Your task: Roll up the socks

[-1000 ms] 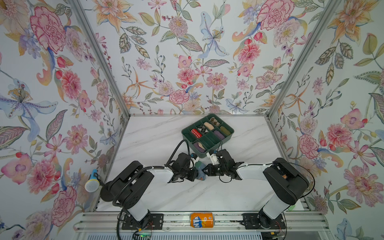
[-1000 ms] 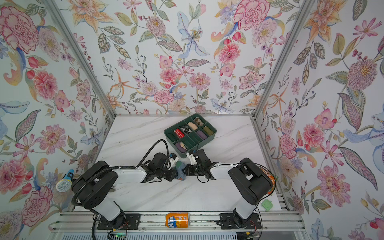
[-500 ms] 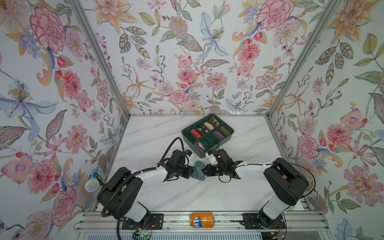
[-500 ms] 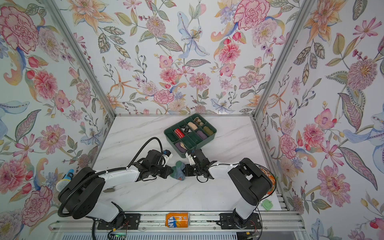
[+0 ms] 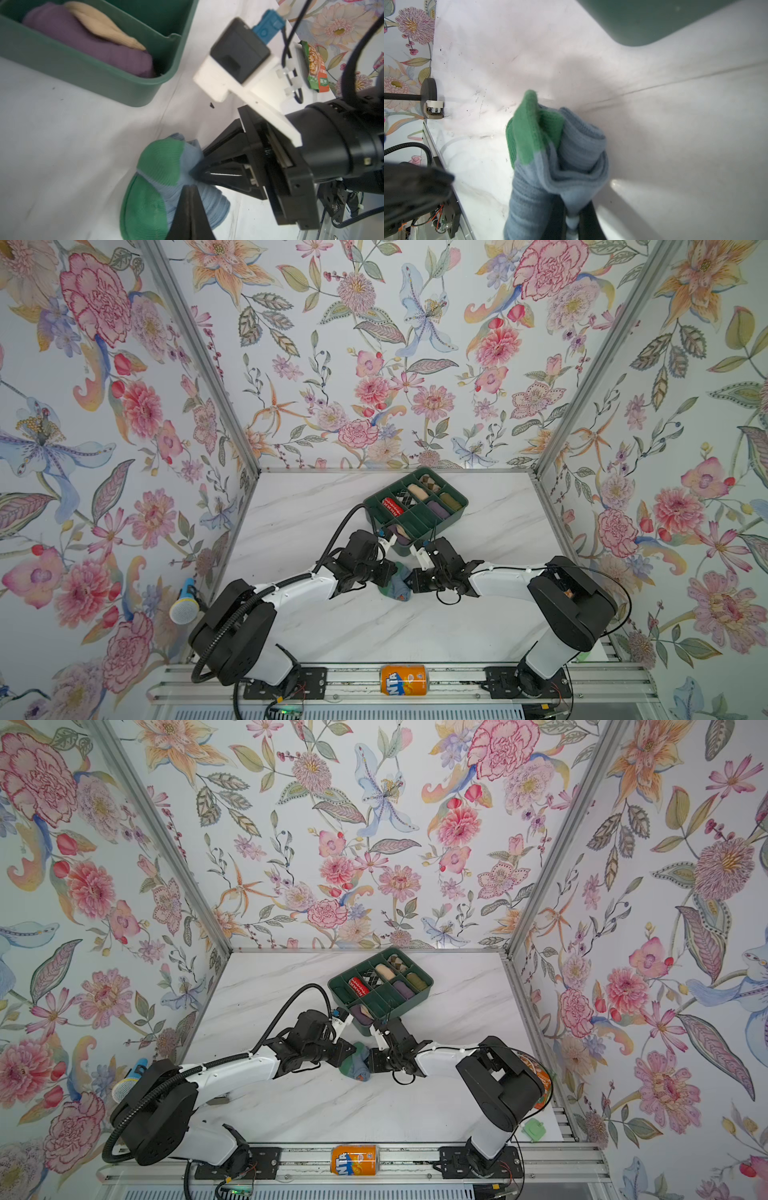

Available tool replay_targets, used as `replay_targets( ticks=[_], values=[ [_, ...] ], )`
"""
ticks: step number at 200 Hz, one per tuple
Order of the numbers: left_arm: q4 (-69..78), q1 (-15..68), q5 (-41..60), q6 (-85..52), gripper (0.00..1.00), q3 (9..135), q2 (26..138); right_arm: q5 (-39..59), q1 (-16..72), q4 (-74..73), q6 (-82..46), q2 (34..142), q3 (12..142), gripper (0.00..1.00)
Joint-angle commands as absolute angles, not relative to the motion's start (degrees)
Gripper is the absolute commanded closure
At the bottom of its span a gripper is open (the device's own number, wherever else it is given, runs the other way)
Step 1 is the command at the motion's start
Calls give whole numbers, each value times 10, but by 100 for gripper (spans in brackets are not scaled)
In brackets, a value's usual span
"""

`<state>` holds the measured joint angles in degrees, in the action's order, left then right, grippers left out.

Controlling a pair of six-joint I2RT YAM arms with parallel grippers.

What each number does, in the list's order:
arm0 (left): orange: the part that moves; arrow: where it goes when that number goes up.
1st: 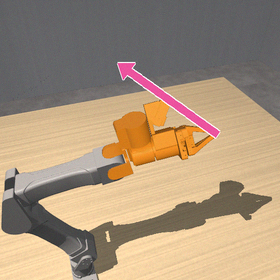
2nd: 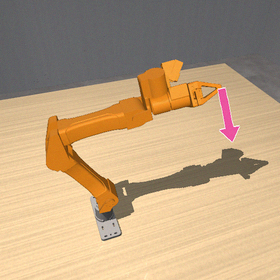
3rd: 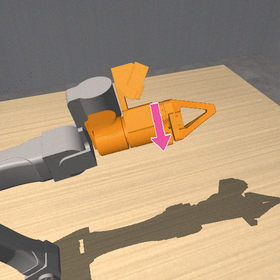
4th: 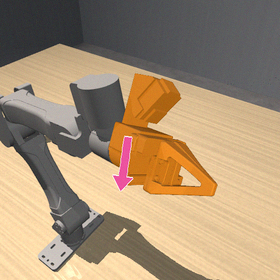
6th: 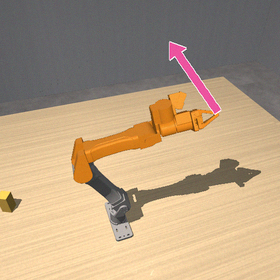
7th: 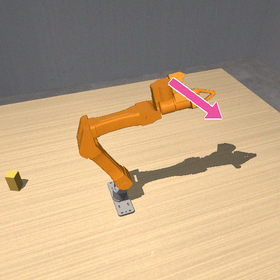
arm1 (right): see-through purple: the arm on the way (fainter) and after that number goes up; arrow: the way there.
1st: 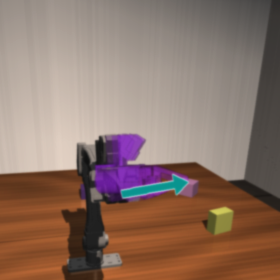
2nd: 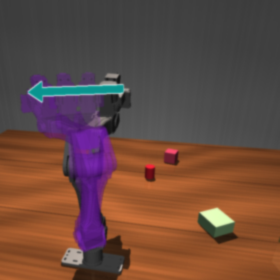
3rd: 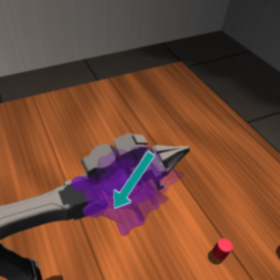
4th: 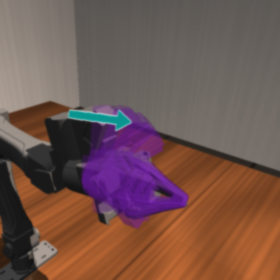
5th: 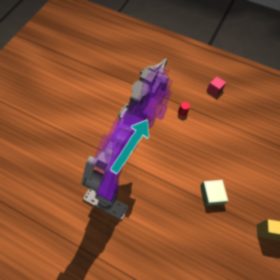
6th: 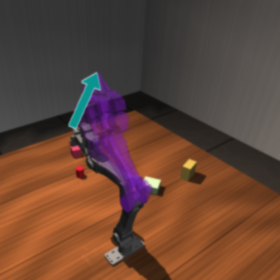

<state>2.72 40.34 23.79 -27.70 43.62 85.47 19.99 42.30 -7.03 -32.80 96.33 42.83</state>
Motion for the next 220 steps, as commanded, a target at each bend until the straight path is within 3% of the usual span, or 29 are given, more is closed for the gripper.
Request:
replay_targets(
  ticks=[1,175,220],
  values=[
    [45,419,249,-289,99,447,878,177,428,-3,-319,972,425,100],
    [16,432,228,-267,100,455,938,178,429,-6,-319,973,425,100],
    [-6,432,221,-257,100,437,933,177,427,-6,-319,966,423,94]
  ],
)
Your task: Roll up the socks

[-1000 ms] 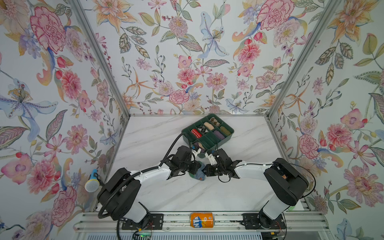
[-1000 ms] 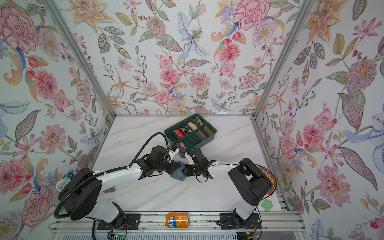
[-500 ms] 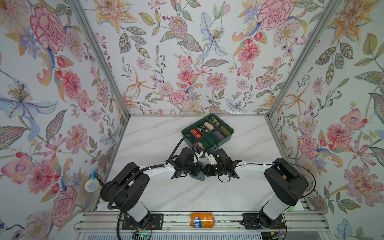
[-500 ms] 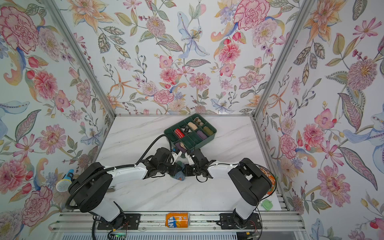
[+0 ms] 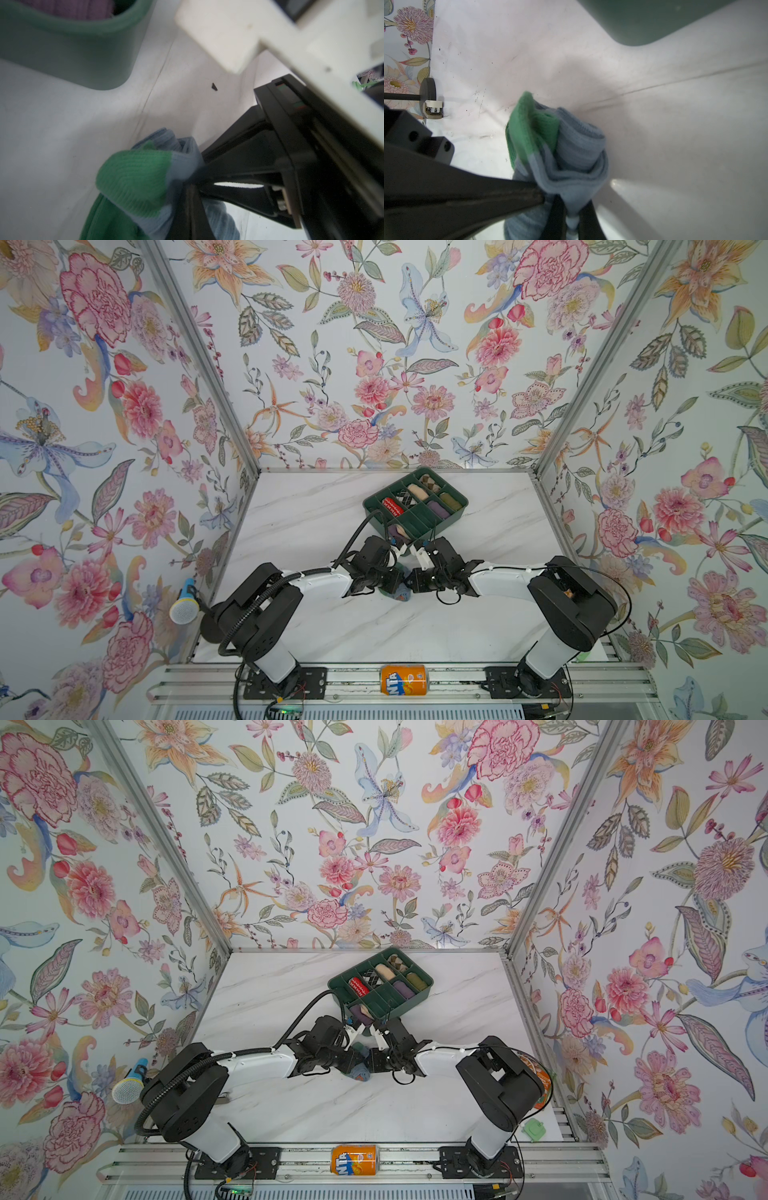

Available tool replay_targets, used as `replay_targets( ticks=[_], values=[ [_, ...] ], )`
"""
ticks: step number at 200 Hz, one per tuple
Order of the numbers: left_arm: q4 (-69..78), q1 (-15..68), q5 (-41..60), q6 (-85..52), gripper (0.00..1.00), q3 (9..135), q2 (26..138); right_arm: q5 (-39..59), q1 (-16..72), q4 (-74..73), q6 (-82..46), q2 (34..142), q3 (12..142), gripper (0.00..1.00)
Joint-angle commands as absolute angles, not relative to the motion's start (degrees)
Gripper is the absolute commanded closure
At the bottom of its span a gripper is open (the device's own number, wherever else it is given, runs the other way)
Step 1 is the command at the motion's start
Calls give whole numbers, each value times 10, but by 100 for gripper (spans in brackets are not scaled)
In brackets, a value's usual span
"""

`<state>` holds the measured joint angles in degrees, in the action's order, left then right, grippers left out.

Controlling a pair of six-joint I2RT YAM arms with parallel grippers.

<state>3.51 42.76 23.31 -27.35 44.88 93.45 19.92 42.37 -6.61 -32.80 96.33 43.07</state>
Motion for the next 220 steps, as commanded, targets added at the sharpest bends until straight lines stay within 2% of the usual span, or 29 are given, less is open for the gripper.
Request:
replay_targets(
  ticks=[1,116,186,220],
  values=[
    [-6,432,221,-257,100,436,932,177,427,-5,-319,966,423,94],
    [-44,416,192,-235,100,406,919,181,425,-9,-320,948,424,87],
    [-7,407,209,-238,100,375,919,196,415,-14,-326,892,408,70],
    [7,402,214,-233,100,367,916,178,399,7,-322,854,393,68]
  ],
)
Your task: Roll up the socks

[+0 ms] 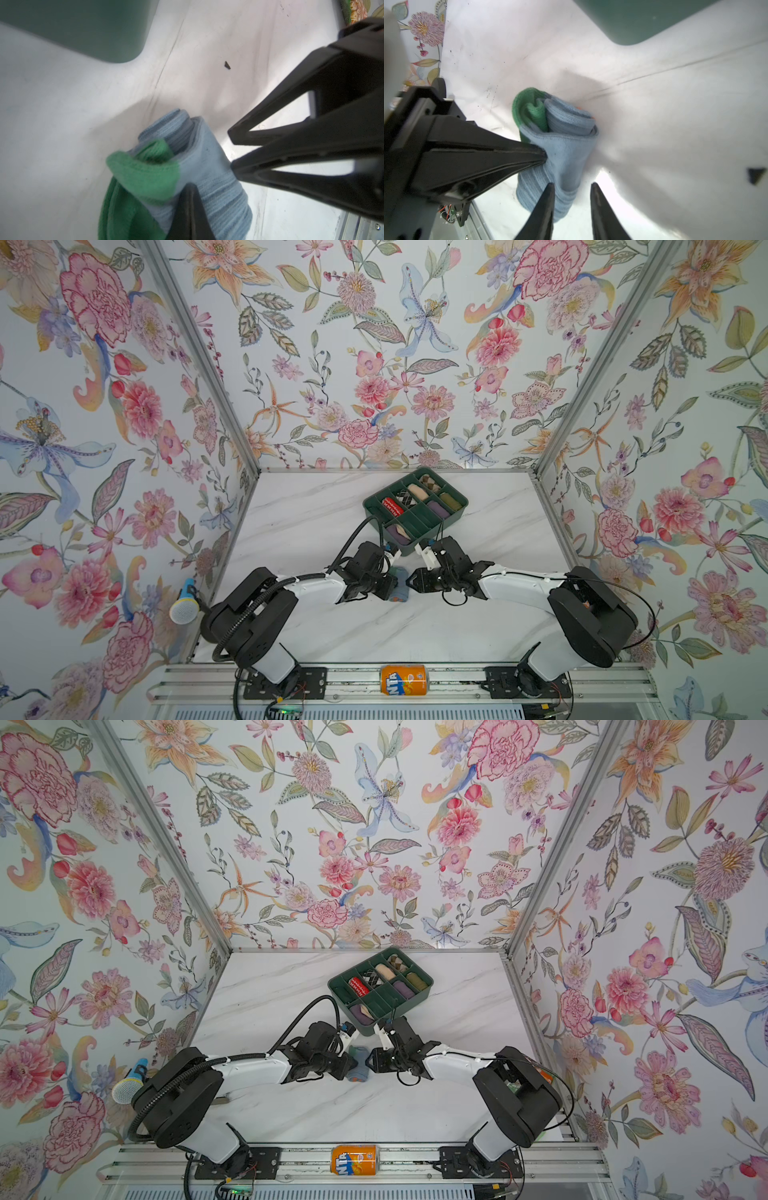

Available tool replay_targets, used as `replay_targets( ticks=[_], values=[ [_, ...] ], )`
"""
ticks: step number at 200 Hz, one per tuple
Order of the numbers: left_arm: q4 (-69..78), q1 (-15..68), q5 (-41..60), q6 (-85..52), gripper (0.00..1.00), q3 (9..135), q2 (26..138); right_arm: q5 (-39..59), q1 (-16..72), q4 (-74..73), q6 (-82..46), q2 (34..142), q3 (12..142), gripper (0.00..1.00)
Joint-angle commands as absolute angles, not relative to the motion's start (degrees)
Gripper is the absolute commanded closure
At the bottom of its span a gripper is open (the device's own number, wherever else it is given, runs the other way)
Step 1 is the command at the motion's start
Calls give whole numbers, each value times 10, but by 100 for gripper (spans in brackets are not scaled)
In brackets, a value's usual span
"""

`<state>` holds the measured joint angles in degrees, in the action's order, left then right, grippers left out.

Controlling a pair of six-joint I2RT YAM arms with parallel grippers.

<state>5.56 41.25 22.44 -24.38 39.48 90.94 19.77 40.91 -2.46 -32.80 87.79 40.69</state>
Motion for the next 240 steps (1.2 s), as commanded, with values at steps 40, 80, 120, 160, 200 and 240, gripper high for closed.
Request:
replay_targets(
  ticks=[40,80,120,160,200,240],
  values=[
    [27,396,226,-233,100,355,917,155,399,26,-321,868,394,71],
    [31,393,227,-231,100,348,913,153,413,18,-321,900,413,72],
    [35,384,230,-230,100,339,910,143,428,24,-318,927,433,72],
    [35,378,233,-227,100,336,910,141,437,21,-318,936,443,72],
    [47,374,239,-228,100,330,909,142,441,18,-316,948,455,72],
    [59,370,246,-232,100,321,908,144,444,18,-314,961,468,72]
  ],
)
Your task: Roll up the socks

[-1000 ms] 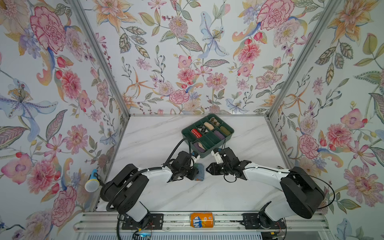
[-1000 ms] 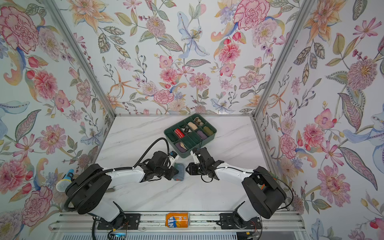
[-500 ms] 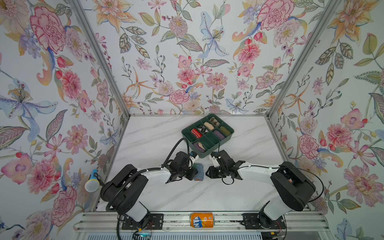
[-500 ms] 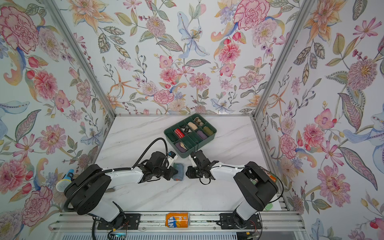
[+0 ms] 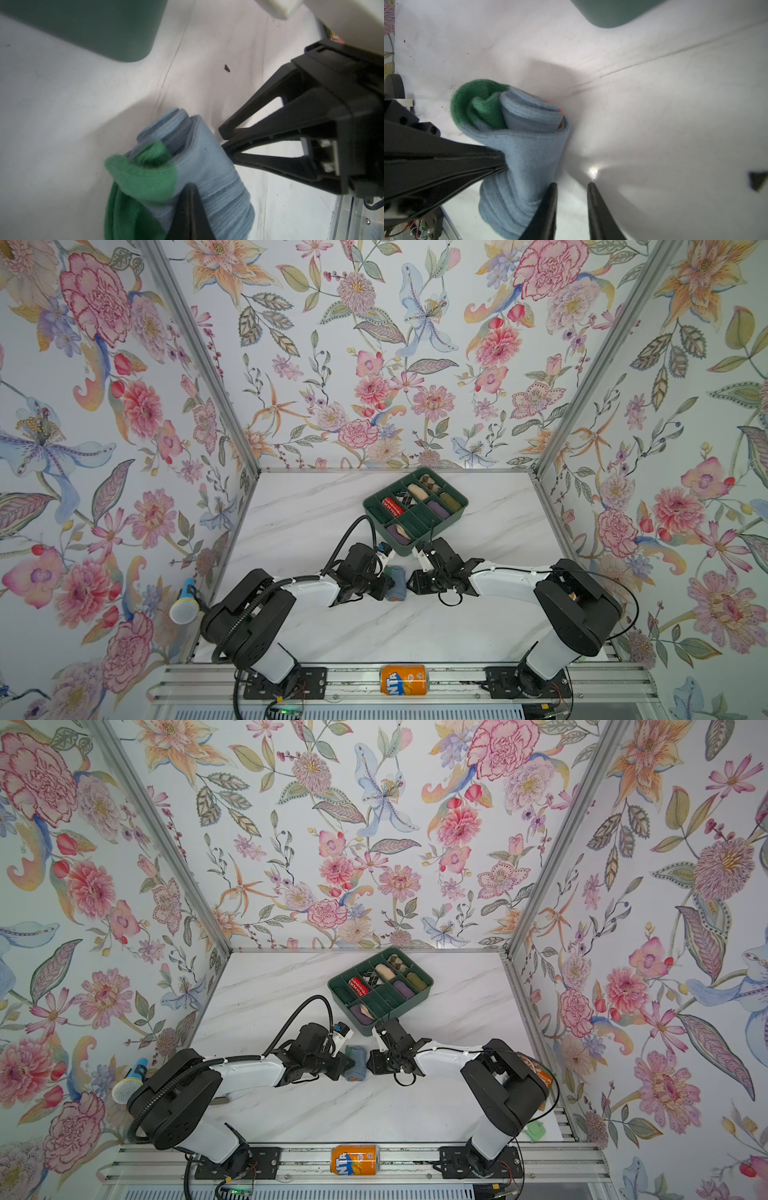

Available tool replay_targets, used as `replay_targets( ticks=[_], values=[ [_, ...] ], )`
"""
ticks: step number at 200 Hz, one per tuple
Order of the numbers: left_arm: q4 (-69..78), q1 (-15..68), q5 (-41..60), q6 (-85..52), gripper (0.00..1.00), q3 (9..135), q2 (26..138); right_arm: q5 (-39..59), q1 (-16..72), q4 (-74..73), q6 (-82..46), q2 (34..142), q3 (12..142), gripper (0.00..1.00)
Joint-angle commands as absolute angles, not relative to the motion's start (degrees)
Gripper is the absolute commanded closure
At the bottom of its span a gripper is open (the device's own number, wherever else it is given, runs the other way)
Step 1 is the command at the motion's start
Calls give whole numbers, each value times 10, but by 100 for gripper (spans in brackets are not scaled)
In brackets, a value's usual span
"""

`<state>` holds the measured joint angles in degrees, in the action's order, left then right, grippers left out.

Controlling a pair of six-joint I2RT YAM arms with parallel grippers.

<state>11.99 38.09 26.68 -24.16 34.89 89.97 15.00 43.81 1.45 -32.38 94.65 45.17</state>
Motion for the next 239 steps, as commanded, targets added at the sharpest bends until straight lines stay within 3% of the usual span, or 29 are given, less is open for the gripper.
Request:
replay_targets(
  ticks=[1,92,182,239],
  values=[
    [59,369,246,-232,100,321,907,144,444,18,-314,961,468,72],
    [93,358,259,-244,100,298,905,182,452,-33,-310,962,465,72],
    [171,335,305,-262,100,253,929,75,453,45,-304,948,480,72],
    [192,326,312,-268,100,242,937,89,465,39,-301,980,504,72]
  ],
)
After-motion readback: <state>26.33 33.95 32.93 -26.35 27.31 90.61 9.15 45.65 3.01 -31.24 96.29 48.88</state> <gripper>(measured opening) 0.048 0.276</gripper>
